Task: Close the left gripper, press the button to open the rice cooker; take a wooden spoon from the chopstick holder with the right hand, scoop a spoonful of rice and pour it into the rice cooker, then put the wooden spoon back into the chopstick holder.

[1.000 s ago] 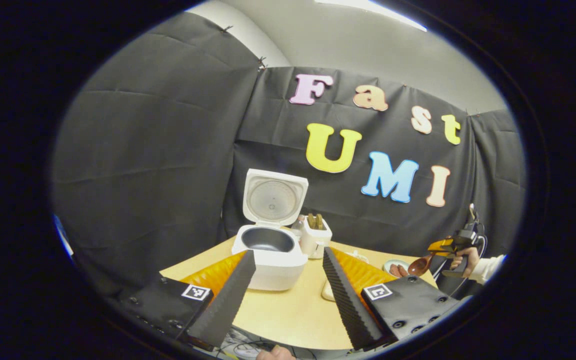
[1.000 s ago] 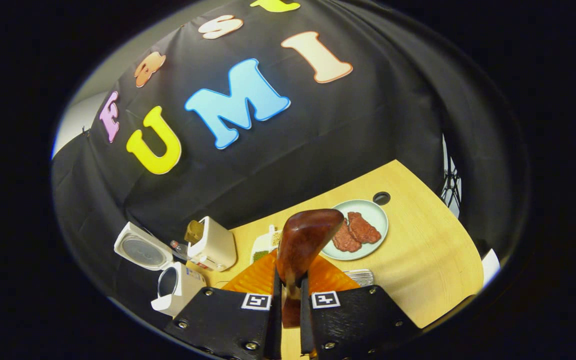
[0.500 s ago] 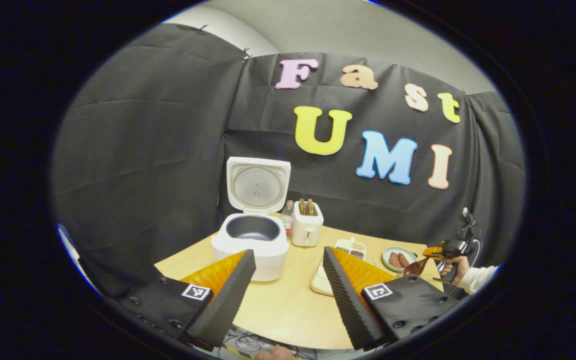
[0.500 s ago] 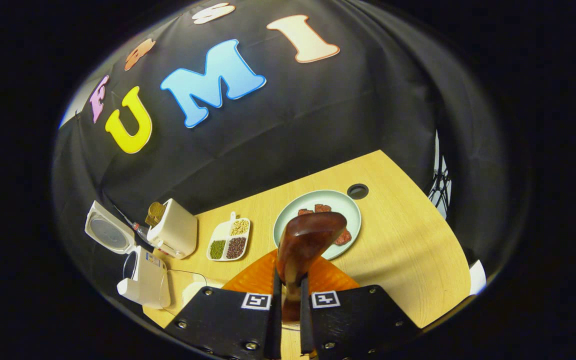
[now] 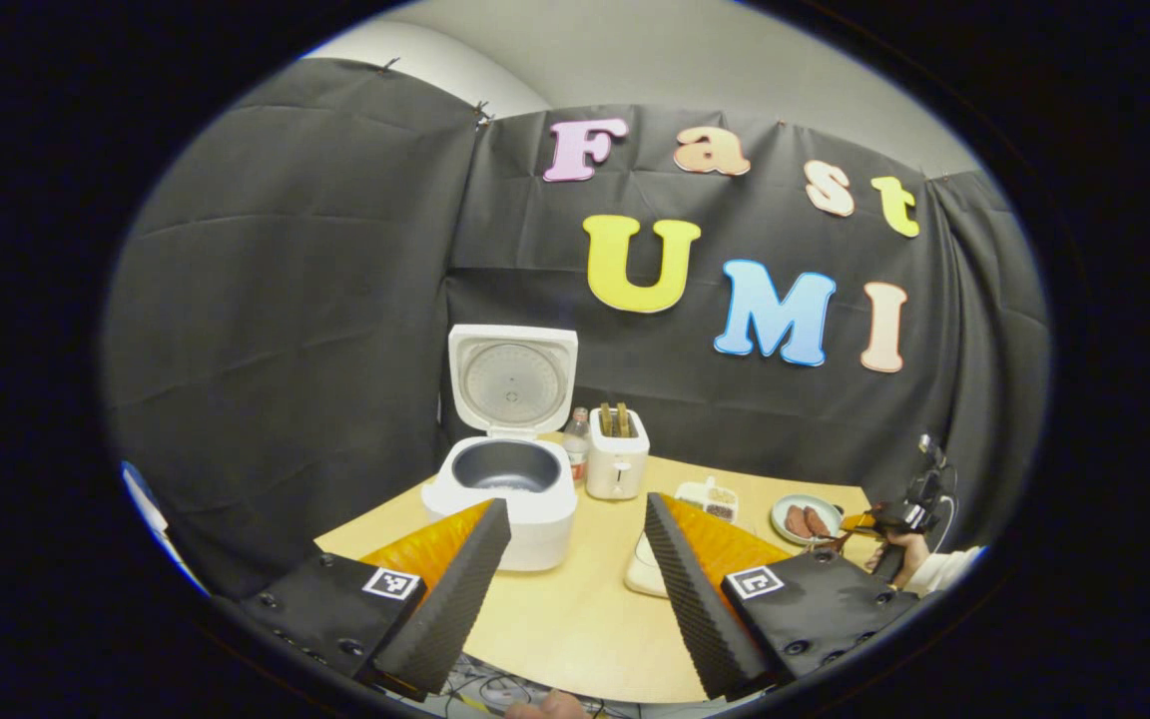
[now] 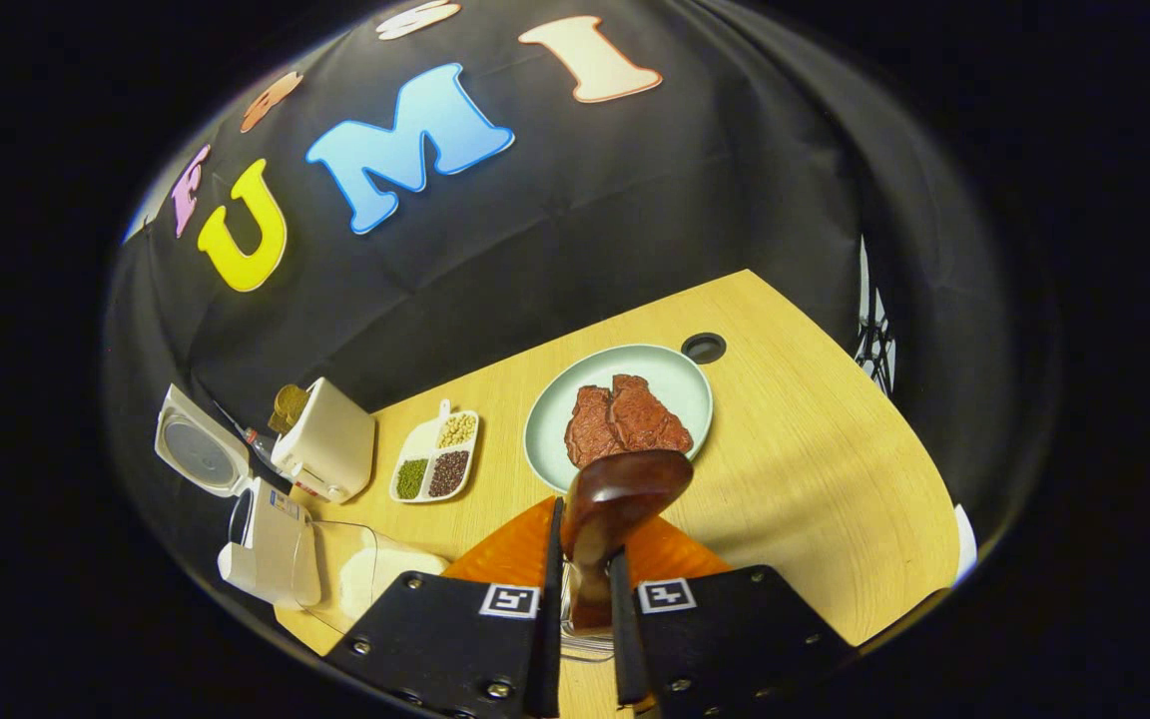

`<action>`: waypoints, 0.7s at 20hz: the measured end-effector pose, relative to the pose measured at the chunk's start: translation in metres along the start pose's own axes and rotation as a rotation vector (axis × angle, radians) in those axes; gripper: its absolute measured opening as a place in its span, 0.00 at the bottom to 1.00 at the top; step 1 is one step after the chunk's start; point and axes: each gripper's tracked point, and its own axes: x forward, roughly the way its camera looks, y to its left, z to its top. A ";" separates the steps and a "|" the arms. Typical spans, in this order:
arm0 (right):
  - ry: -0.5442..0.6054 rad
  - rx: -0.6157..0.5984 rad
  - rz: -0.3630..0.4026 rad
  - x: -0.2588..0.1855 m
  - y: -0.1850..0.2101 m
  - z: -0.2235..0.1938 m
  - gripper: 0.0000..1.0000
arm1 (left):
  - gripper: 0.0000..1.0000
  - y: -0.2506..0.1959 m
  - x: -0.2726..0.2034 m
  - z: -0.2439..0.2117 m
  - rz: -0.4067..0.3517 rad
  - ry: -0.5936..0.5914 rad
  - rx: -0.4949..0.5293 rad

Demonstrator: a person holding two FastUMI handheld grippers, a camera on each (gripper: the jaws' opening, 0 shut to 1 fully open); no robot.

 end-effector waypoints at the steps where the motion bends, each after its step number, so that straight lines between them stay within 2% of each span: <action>1: -0.006 0.007 -0.006 -0.002 -0.003 0.001 0.22 | 0.94 0.000 0.002 0.001 -0.003 -0.002 -0.001; 2: -0.003 0.015 -0.001 -0.007 -0.004 0.002 0.29 | 0.94 -0.002 0.003 0.001 -0.007 -0.007 -0.002; 3: 0.012 0.028 0.007 -0.011 -0.003 -0.001 0.29 | 0.94 -0.004 0.005 0.004 -0.012 -0.011 -0.002; 4: 0.022 0.038 0.017 -0.015 -0.004 -0.002 0.42 | 0.94 -0.006 0.005 0.004 -0.017 -0.014 -0.001; 5: 0.017 0.050 0.031 -0.017 -0.004 -0.002 0.48 | 0.94 -0.008 0.007 0.005 -0.024 -0.016 0.000; 9: -0.022 0.054 -0.005 -0.032 -0.020 -0.002 0.57 | 0.94 -0.013 0.013 0.012 -0.051 -0.031 -0.001; 10: -0.020 0.050 -0.020 -0.038 -0.024 -0.002 0.63 | 0.95 -0.014 0.013 0.016 -0.056 -0.040 0.000; 12: -0.009 0.073 -0.018 -0.045 -0.026 -0.009 0.86 | 0.95 -0.012 0.014 0.022 -0.058 -0.057 0.001; 14: -0.002 0.084 -0.023 -0.053 -0.029 -0.015 0.86 | 0.94 -0.008 0.017 0.028 -0.063 -0.070 -0.001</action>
